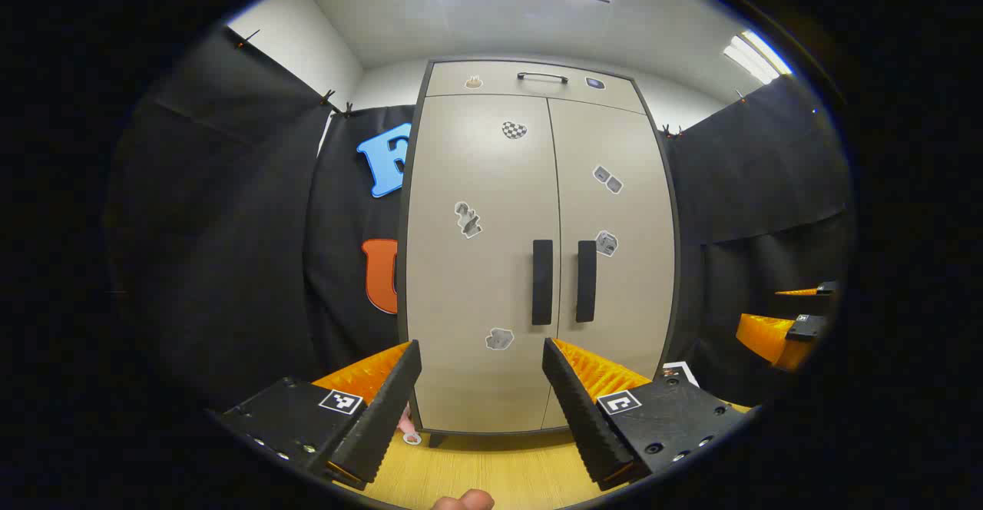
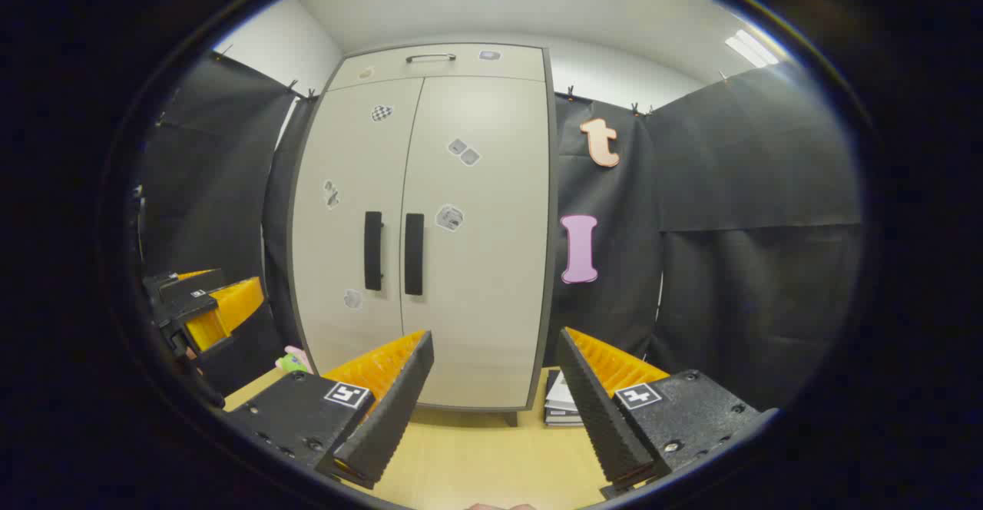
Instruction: Open the right door of the double-door shoe cabinet with the right hand, and open the left door with the left hand.
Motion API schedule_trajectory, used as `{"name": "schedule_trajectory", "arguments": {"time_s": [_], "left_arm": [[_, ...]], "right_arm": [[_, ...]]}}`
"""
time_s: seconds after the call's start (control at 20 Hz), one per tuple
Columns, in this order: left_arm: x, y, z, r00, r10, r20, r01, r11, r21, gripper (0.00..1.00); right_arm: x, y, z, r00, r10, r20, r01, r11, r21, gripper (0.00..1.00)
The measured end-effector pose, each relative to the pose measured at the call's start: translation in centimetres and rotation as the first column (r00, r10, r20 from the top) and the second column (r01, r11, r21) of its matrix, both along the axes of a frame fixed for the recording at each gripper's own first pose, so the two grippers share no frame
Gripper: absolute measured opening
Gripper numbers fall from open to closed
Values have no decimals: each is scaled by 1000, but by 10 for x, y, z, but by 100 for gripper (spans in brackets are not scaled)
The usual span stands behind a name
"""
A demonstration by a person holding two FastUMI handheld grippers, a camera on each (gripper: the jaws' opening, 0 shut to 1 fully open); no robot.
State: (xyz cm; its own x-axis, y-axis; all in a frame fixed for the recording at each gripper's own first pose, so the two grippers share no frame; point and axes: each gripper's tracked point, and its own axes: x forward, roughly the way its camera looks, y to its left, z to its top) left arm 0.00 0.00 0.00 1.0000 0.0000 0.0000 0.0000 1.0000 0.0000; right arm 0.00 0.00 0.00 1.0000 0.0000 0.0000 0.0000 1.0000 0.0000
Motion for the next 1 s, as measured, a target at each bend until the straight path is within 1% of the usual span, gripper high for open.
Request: {"name": "schedule_trajectory", "arguments": {"time_s": [0.2,0.35,0.55,0.85,1.0], "left_arm": [[-1,1,-2,1000,-5,-3,5,1000,-5,95],[-1,0,-6,1000,-6,-12,6,1000,-11,95],[-1,3,-3,1000,2,-4,-2,1000,4,95],[-1,1,-3,1000,0,-4,0,1000,-7,95],[-2,0,-5,1000,-2,-7,2,1000,-4,95]], "right_arm": [[0,1,-3,1000,-1,-3,1,1000,18,100],[0,0,-3,1000,-8,-3,8,1000,14,100],[1,4,-4,1000,-3,-5,3,1000,19,100],[-4,3,-6,1000,-9,-6,9,1000,6,100],[-6,2,-7,1000,-14,-6,14,1000,19,100]]}}
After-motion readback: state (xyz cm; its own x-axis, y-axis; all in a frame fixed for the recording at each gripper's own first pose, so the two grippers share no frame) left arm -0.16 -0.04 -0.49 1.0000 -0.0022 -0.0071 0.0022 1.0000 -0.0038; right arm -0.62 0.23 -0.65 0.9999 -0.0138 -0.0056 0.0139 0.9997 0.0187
